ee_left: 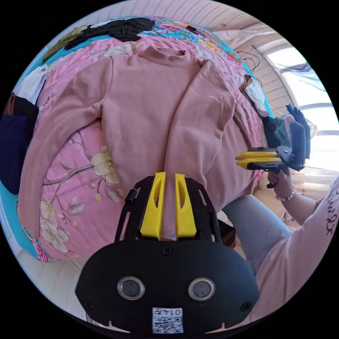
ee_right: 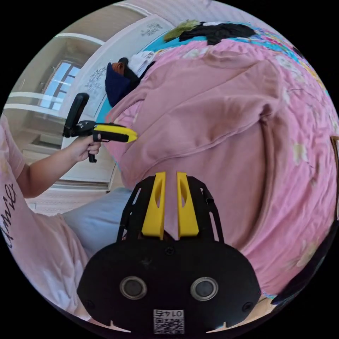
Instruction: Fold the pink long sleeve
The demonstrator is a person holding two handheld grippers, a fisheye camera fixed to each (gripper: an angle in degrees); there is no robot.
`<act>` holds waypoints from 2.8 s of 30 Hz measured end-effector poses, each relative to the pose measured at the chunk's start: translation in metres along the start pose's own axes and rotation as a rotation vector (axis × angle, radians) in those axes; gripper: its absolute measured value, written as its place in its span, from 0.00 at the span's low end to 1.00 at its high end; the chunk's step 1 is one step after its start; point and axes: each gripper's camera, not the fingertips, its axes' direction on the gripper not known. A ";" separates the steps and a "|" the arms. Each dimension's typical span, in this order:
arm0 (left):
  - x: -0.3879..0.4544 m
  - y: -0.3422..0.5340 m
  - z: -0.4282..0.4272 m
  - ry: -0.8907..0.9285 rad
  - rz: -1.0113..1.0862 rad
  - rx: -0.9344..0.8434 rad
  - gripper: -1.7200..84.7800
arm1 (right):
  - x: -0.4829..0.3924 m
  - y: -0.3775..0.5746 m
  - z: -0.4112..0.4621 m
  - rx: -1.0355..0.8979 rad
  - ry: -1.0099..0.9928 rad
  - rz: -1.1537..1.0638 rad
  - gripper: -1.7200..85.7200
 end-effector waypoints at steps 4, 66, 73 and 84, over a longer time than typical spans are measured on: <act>0.015 -0.060 -0.030 0.093 0.132 0.172 0.07 | 0.045 -0.017 -0.040 0.207 0.214 0.123 0.16; -0.037 0.658 -0.391 -0.175 -0.351 0.984 0.09 | -0.195 0.059 0.221 0.185 0.301 -0.446 0.16; -0.118 0.717 -0.404 -0.241 -0.649 1.028 0.17 | -0.276 -0.028 0.281 0.066 0.279 -0.725 0.18; -0.246 0.656 -0.426 -0.170 -0.715 1.011 0.16 | -0.379 -0.193 0.377 -0.006 0.229 -0.897 0.19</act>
